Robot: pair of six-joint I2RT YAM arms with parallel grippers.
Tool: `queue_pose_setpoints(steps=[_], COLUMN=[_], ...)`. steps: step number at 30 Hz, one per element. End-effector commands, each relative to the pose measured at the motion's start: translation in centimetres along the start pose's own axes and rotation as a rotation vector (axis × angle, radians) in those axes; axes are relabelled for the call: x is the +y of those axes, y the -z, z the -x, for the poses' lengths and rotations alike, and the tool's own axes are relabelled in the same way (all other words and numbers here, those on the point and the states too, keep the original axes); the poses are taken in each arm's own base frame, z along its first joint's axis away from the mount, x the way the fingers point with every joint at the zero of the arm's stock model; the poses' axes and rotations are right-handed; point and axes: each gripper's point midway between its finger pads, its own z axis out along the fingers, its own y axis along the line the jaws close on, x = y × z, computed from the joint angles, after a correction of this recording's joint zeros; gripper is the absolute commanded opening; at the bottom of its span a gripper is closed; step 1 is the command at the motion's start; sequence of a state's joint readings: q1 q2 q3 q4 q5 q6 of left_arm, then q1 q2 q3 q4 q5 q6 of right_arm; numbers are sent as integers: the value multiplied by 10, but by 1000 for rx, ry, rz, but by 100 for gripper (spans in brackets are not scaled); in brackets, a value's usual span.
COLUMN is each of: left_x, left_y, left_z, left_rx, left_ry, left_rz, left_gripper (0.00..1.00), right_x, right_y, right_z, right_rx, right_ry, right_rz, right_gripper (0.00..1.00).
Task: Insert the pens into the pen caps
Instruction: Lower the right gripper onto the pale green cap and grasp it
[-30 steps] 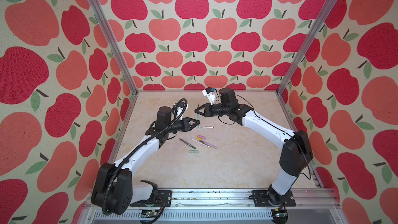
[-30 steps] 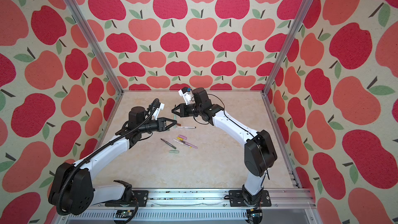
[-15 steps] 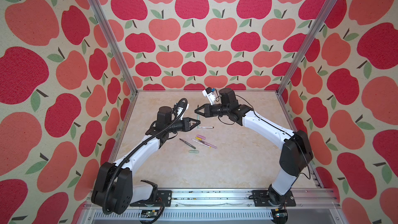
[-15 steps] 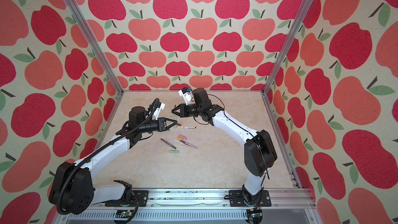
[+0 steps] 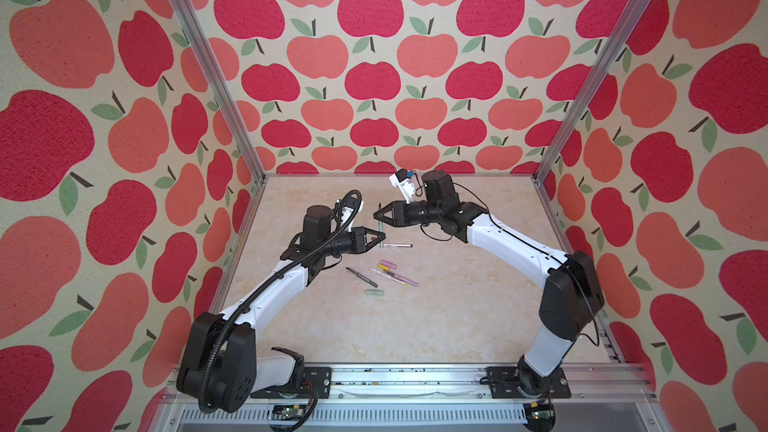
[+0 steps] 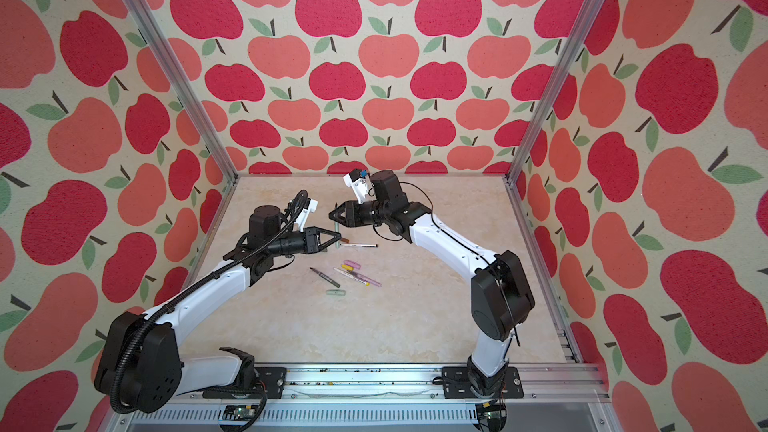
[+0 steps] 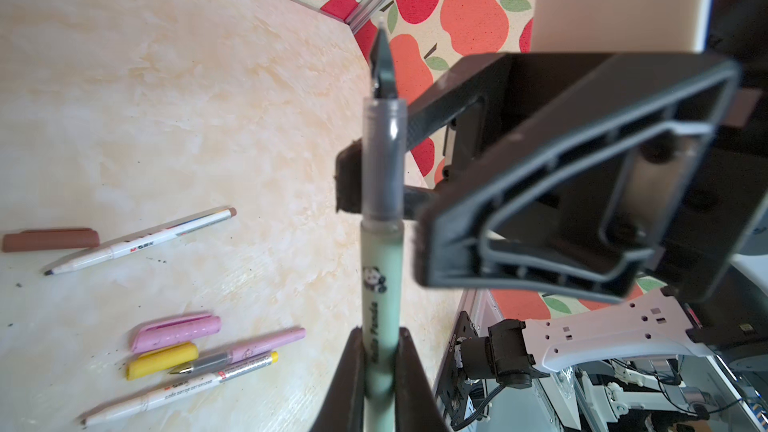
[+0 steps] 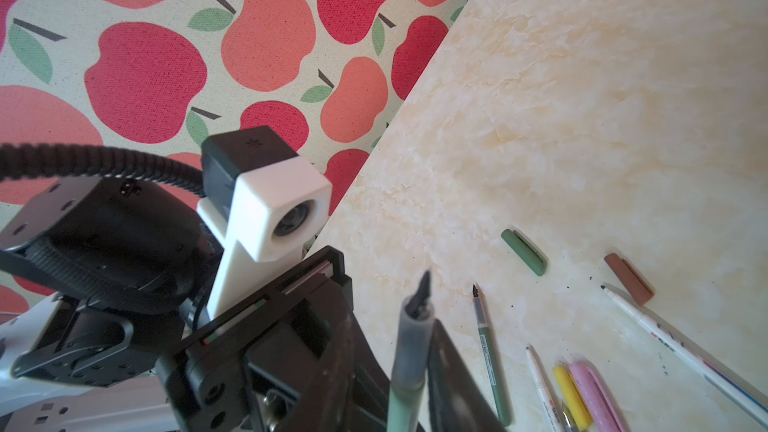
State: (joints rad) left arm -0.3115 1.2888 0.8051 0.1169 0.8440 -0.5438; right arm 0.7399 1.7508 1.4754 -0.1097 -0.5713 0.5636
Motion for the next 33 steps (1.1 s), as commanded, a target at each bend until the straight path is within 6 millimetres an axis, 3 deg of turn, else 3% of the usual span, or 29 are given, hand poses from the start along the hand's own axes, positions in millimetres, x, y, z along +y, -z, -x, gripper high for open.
queue_pose_setpoints(steps=[1, 5, 8, 15, 19, 23, 29, 33], left_x=[6, 15, 19, 22, 32, 40, 46, 51], left_y=[16, 40, 59, 108, 120, 122, 129, 140], left_z=[8, 0, -12, -44, -58, -56, -58, -62], left_rx=[-26, -19, -5, -7, 9, -38, -87, -128], left_ry=[-11, 14, 39, 94, 136, 171, 217, 253], left_rz=[85, 170, 219, 383, 455, 461, 497, 544], left_gripper=[0, 0, 0, 0, 0, 0, 0, 0], right_x=[19, 18, 10, -19, -18, -12, -4, -12], right_y=[11, 22, 27, 24, 12, -5, -37, -56], right_z=[4, -2, -18, -92, -143, -186, -218, -226], right_rx=[-5, -1, 37, 291, 480, 647, 770, 802], right_ry=[48, 61, 71, 149, 253, 451, 597, 659], right_rz=[16, -24, -67, -190, -212, -221, -192, -224], right_gripper=[46, 51, 51, 50, 52, 53, 52, 50])
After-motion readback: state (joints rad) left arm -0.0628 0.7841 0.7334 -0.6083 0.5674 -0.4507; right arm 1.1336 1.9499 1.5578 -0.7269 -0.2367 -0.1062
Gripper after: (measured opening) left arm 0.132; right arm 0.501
